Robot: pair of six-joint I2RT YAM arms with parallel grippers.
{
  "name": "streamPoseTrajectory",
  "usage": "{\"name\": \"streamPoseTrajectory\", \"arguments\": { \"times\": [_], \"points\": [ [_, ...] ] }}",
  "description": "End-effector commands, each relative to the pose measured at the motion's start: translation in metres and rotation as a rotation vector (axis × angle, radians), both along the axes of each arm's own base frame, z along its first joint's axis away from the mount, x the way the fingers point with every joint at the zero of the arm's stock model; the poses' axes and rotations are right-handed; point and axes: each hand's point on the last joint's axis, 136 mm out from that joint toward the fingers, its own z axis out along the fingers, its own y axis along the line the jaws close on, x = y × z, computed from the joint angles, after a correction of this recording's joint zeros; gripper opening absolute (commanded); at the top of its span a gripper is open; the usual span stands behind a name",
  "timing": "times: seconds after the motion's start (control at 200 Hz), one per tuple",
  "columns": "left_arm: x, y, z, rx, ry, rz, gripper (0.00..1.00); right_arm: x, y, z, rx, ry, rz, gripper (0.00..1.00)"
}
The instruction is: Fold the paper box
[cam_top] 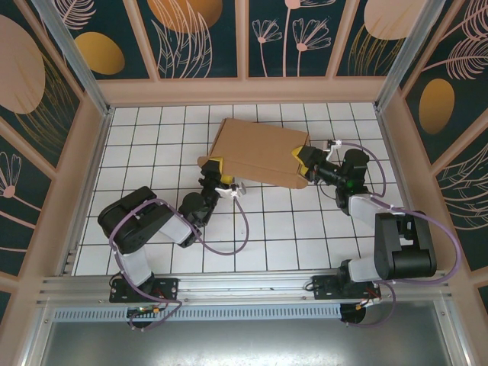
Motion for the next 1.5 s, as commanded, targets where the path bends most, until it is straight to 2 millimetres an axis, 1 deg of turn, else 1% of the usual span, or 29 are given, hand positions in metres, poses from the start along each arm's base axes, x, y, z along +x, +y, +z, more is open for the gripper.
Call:
{"name": "streamPoseTrajectory", "arguments": {
  "times": [0.0, 0.08, 0.2, 0.3, 0.36, 0.566, 0.636, 0.721, 0.816, 0.906, 0.991, 1.011, 1.021, 1.031, 1.156, 1.171, 1.181, 1.201, 1.271, 1.496],
  "points": [
    [0.001, 0.001, 0.021, -0.054, -0.071, 0.016, 0.59, -0.004, 0.007, 0.011, -0.003, -0.052, 0.044, 0.49],
    [0.001, 0.002, 0.021, -0.051, -0.072, 0.022, 0.56, -0.003, 0.007, 0.010, -0.005, -0.045, 0.042, 0.49],
    [0.001, 0.003, 0.021, -0.053, -0.074, 0.023, 0.54, -0.001, 0.007, 0.008, -0.008, -0.037, 0.038, 0.49],
    [0.001, 0.004, 0.020, -0.053, -0.071, 0.027, 0.51, 0.001, 0.006, 0.007, -0.011, -0.030, 0.034, 0.51],
    [0.001, 0.003, 0.019, -0.052, -0.064, 0.025, 0.49, 0.002, 0.006, 0.007, -0.014, -0.033, 0.033, 0.55],
    [0.003, 0.001, 0.013, -0.042, -0.040, 0.019, 0.46, 0.004, 0.005, 0.007, -0.030, -0.032, 0.024, 0.62],
    [0.003, 0.001, 0.012, -0.044, -0.030, 0.017, 0.45, 0.005, 0.002, 0.008, -0.033, -0.039, 0.015, 0.67],
    [0.004, 0.001, 0.006, -0.030, -0.013, 0.019, 0.45, 0.006, -0.002, 0.009, -0.046, -0.054, -0.003, 0.76],
    [0.004, 0.001, 0.002, -0.022, 0.011, 0.020, 0.45, 0.008, -0.013, 0.010, -0.071, -0.064, -0.043, 0.80],
    [0.005, 0.000, -0.003, -0.022, 0.060, 0.015, 0.44, 0.009, -0.025, 0.012, -0.094, -0.073, -0.075, 0.80],
    [0.008, -0.004, -0.017, 0.003, 0.159, -0.002, 0.45, 0.008, -0.037, 0.015, -0.124, -0.088, -0.106, 0.80],
    [0.009, -0.005, -0.026, 0.018, 0.198, -0.008, 0.45, 0.008, -0.041, 0.015, -0.132, -0.093, -0.113, 0.80],
    [0.009, -0.005, -0.019, 0.005, 0.197, -0.011, 0.45, 0.007, -0.043, 0.016, -0.135, -0.097, -0.117, 0.80],
    [0.009, -0.006, -0.018, 0.001, 0.205, -0.016, 0.45, 0.007, -0.044, 0.017, -0.138, -0.100, -0.120, 0.81],
    [0.010, -0.009, -0.020, -0.005, 0.338, -0.054, 0.44, 0.005, -0.067, 0.023, -0.201, -0.132, -0.173, 0.81],
    [0.010, -0.009, -0.020, -0.003, 0.357, -0.057, 0.44, 0.005, -0.070, 0.023, -0.212, -0.134, -0.179, 0.80],
    [0.011, -0.011, -0.015, -0.019, 0.356, -0.062, 0.44, 0.005, -0.072, 0.023, -0.222, -0.138, -0.182, 0.80],
    [0.011, -0.011, -0.018, -0.011, 0.388, -0.064, 0.43, 0.005, -0.076, 0.024, -0.242, -0.141, -0.194, 0.80],
    [0.012, -0.011, -0.019, 0.000, 0.460, -0.072, 0.42, 0.007, -0.088, 0.027, -0.318, -0.154, -0.223, 0.81],
    [0.009, -0.004, -0.016, 0.052, 0.659, -0.048, 0.42, 0.015, -0.110, 0.049, -0.534, -0.250, -0.272, 0.81]
  ]
}}
